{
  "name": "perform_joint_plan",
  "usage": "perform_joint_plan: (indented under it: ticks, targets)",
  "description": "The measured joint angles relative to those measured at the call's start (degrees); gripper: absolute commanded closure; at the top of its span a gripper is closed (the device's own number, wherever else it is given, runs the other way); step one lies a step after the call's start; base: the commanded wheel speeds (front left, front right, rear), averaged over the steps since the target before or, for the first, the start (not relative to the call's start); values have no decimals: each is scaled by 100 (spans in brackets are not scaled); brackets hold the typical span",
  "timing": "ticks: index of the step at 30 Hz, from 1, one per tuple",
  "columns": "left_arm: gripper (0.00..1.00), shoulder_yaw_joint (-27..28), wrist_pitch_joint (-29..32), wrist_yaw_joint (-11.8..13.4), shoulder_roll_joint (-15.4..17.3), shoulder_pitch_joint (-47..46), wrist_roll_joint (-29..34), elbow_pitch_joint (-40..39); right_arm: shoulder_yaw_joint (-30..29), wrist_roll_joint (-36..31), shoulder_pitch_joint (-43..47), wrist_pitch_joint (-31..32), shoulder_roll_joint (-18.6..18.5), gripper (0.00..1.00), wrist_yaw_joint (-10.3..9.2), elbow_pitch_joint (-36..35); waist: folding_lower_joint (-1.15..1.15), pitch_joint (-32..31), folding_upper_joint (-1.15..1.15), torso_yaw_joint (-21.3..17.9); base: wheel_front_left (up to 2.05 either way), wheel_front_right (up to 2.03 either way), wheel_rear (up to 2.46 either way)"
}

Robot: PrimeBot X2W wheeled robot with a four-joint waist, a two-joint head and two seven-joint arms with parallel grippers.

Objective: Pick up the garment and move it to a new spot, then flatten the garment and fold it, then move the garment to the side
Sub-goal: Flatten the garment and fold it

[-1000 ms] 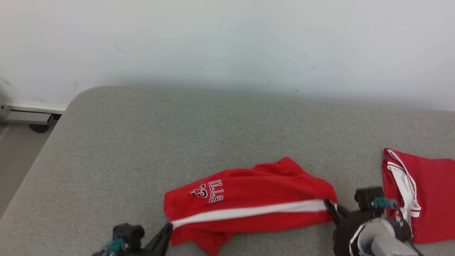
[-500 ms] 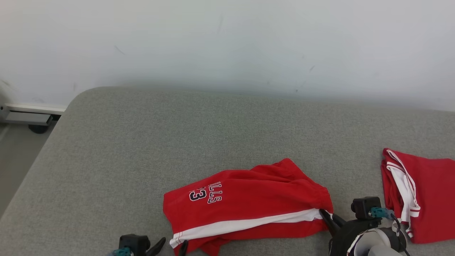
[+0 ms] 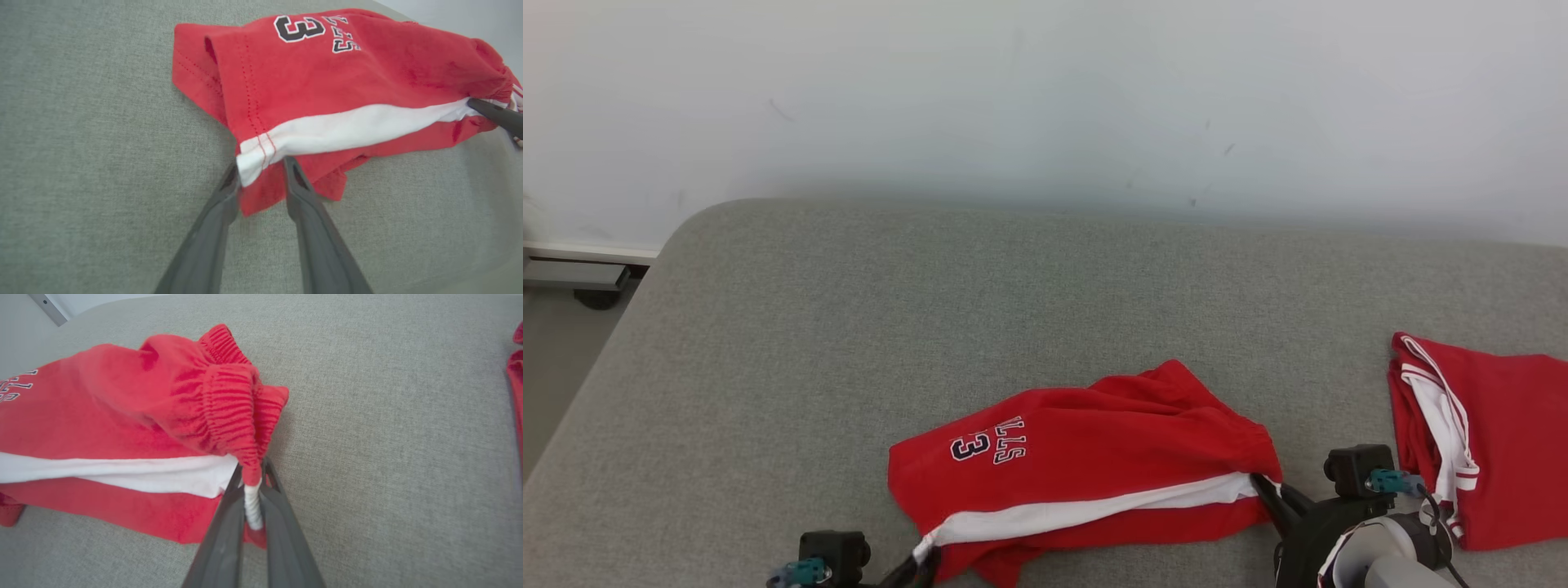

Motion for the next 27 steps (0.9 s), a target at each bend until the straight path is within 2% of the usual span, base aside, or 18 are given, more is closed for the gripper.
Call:
perform_joint_plan:
  ticks: [1,6,7,8,9,27]
  targets:
    - [100,13,-8,0,-1,-1,11,0,-2,0,2,1,-13,100,-16,-10,0,1,0,-3,0,0,0]
    - [100,44,-63,3,45,-6,54,4,0,0,11,52,-37,100,-41,-79,0,-2,0,-4,0,0,0]
    - [100,54,-92,3,58,-6,59,4,2,0,15,54,-37,76,-42,-91,0,-3,0,-1,0,0,0]
    - [100,73,-112,3,70,-6,60,2,3,0,17,55,-37,26,-46,-102,0,-3,0,1,0,0,0]
    - [100,79,-123,4,91,-6,66,1,3,0,17,65,-37,0,-48,-113,0,-3,0,3,0,0,0]
    - [100,252,-338,8,186,29,97,-5,468,-423,472,198,-260,0,-288,-906,0,-98,0,-93,0,0,0]
